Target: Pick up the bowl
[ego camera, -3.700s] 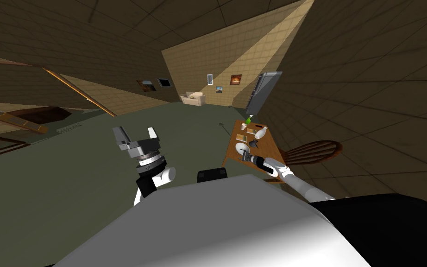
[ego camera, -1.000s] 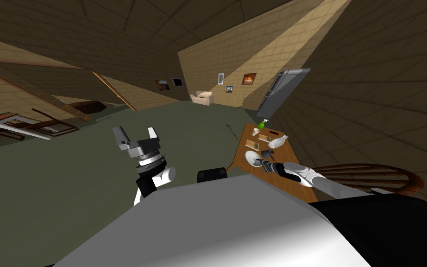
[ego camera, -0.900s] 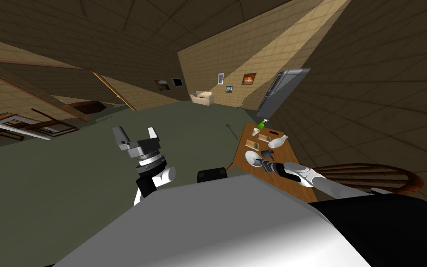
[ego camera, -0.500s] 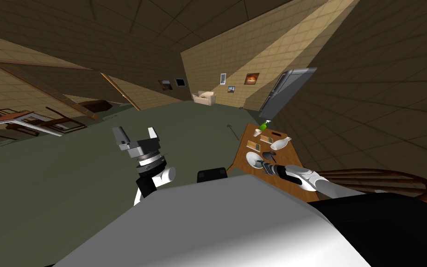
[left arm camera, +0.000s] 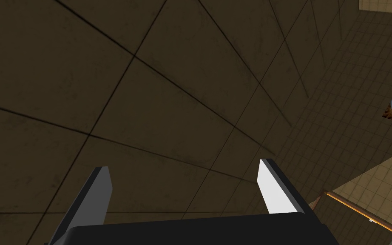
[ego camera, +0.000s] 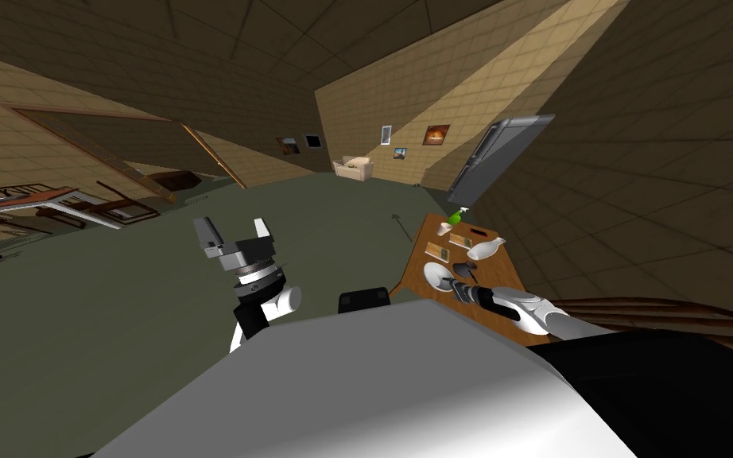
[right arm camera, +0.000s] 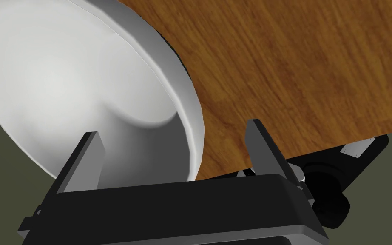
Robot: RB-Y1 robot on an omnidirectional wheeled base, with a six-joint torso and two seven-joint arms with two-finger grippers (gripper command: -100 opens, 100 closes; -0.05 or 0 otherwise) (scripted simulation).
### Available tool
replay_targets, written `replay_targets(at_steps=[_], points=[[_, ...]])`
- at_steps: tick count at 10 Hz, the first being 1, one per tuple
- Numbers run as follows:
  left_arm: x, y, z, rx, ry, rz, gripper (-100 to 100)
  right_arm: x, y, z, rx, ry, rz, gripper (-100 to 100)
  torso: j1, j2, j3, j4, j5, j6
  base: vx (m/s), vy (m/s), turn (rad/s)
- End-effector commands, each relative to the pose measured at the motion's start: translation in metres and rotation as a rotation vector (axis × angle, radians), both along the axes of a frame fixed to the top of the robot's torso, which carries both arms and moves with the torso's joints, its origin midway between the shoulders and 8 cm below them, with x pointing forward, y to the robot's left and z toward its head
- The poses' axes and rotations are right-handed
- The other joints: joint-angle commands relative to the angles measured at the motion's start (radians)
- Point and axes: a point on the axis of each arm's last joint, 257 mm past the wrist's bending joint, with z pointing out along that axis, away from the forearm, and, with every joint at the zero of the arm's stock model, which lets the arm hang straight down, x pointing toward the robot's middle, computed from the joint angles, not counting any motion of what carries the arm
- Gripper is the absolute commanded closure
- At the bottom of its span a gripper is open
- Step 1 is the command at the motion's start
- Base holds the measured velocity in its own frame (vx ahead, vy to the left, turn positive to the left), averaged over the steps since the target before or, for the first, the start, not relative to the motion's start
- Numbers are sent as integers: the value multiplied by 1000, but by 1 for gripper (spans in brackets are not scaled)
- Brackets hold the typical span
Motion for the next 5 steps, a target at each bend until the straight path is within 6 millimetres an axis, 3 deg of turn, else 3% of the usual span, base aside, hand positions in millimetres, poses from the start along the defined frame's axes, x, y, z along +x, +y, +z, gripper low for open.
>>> replay_targets(at_steps=[1,2,4,5], points=[[0,0,0,0,0,0,0,-3,-1,-1,2,-2,-20,-100,0,0,0,0,0,0,0,-15,62],[0,0,0,0,0,0,0,-17,-2,-5,-21,20,-6,-100,0,0,0,0,0,0,2,-15,90],[0,0,0,0,0,0,0,-14,-2,-3,-2,7,-45,-100,0,0,0,0,0,0,0,-11,26],[0,0,0,0,0,0,0,-29,-4,-7,-23,29,-36,-100,0,0,0,0,0,0,1,-9,94]])
